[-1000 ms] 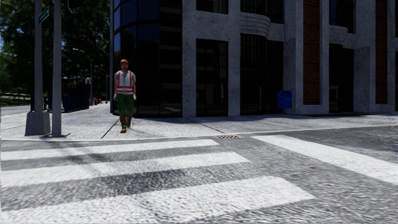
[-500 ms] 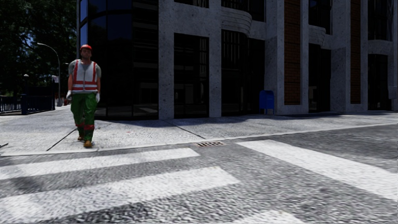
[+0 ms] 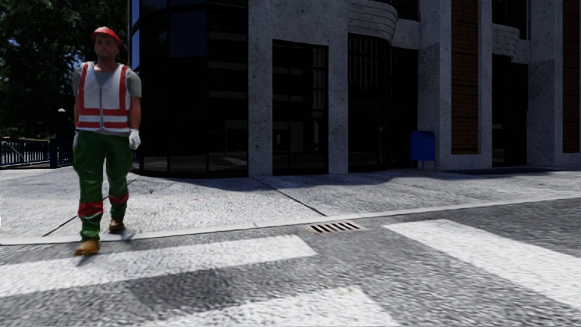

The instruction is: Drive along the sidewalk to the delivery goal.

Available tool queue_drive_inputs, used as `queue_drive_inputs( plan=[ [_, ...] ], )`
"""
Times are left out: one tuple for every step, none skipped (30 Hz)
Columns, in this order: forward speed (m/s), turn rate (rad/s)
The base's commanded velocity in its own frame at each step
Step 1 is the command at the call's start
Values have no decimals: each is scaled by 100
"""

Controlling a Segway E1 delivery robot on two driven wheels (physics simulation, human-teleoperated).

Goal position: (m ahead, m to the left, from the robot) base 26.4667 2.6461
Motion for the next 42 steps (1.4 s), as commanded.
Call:
queue_drive_inputs(
  plan=[
    [149,47],
    [149,48],
    [149,44],
    [149,44],
    [149,40],
    [149,39],
    [149,39],
    [149,38],
    [149,38],
    [149,38],
    [149,38],
    [149,38],
    [149,38],
    [149,38],
    [149,38],
    [149,34],
    [149,33],
    [149,33],
    [149,33],
    [149,33],
    [149,33],
    [149,33],
    [149,33],
    [149,33],
    [149,33],
    [149,33],
    [149,33],
    [149,33],
    [149,34],
    [149,34],
    [149,34],
    [149,34],
    [149,34],
    [149,35],
    [149,35],
    [149,35],
    [149,38],
    [149,39],
    [149,40],
    [149,40],
    [149,40],
    [149,40]
  ],
)
